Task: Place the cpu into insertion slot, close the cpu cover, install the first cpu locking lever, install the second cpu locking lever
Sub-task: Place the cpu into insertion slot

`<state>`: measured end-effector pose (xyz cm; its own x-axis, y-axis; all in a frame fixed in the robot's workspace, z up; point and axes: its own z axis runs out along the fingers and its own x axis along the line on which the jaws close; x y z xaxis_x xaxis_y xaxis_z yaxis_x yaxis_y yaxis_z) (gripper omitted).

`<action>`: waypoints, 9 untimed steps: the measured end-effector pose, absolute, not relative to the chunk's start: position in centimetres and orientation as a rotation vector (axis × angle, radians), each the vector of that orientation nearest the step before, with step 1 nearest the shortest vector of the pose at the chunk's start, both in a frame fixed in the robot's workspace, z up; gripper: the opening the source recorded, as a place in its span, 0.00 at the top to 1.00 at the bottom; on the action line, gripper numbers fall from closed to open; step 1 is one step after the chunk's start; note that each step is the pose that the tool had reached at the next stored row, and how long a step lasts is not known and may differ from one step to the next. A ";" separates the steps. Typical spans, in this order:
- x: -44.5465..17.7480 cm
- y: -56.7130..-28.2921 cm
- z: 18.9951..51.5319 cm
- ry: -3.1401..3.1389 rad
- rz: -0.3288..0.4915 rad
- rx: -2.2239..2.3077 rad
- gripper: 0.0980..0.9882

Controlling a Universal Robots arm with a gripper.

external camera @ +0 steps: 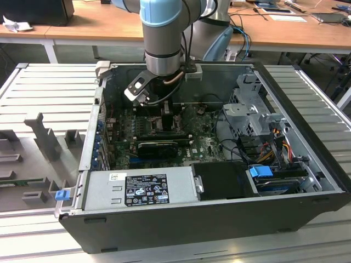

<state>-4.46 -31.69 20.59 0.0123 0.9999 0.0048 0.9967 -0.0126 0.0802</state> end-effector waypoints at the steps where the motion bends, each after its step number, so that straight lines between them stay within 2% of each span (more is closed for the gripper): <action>1: -4.5 -31.7 20.8 2.169 0.092 2.196 0.43; 4: -4.5 -31.7 21.0 2.169 0.092 2.196 0.44; 5: -4.5 -31.7 21.1 2.169 0.092 2.196 0.52; 6: -4.5 -31.7 21.2 2.169 0.092 2.196 0.73; 9: -4.5 -31.7 21.4 2.169 0.092 2.196 0.93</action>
